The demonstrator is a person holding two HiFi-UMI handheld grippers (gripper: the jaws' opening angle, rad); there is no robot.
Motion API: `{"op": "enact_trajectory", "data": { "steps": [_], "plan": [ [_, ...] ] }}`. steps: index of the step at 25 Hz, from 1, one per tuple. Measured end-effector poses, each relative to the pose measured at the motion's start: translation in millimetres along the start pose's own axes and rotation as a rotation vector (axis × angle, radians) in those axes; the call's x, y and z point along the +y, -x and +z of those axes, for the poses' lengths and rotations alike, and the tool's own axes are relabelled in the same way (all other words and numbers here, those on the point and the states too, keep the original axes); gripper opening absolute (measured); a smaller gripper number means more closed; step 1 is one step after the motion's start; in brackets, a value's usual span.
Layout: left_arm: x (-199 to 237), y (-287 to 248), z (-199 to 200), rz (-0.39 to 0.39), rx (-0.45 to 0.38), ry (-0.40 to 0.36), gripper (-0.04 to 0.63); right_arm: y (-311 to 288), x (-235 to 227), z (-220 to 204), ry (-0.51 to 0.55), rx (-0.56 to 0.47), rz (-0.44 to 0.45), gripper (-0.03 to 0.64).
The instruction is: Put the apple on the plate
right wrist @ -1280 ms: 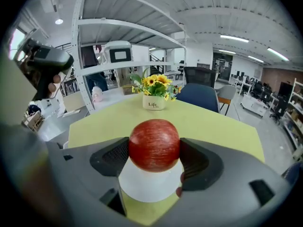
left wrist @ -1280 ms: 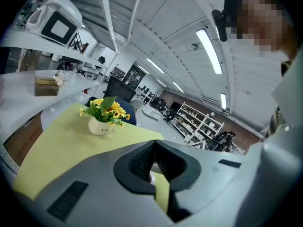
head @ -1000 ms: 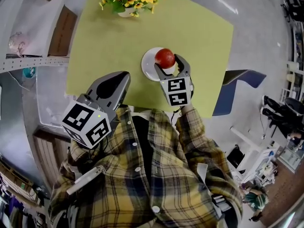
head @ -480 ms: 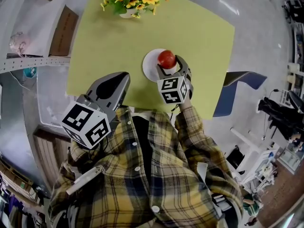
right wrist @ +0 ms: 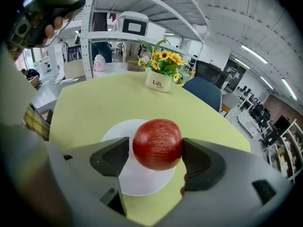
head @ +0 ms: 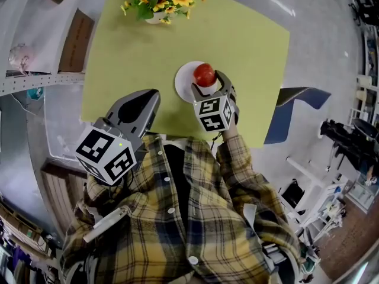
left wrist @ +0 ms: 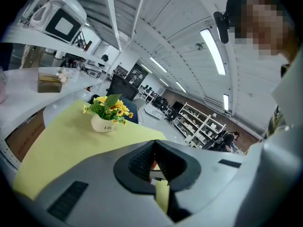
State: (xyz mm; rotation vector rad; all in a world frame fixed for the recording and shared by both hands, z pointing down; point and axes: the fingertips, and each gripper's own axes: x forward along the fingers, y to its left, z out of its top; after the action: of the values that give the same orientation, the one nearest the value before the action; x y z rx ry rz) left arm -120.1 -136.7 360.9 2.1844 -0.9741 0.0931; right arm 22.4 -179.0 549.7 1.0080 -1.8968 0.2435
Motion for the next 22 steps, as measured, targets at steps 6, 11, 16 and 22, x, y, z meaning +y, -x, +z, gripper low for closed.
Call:
{"op": "enact_trajectory", "data": {
  "steps": [6, 11, 16, 22],
  "plan": [
    [2, 1, 3, 0.002, -0.009, 0.005, 0.008, 7, 6, 7, -0.037, -0.027, 0.036, 0.327],
    [-1, -1, 5, -0.009, -0.017, 0.000, 0.008, 14, 10, 14, -0.072, -0.053, 0.063, 0.327],
    [-3, -2, 7, -0.016, -0.022, 0.002, 0.008, 19, 22, 22, -0.105, -0.080, 0.113, 0.327],
    [-5, -4, 7, -0.027, -0.025, 0.003, 0.008, 23, 35, 28, -0.146, -0.107, 0.167, 0.327]
  ]
}}
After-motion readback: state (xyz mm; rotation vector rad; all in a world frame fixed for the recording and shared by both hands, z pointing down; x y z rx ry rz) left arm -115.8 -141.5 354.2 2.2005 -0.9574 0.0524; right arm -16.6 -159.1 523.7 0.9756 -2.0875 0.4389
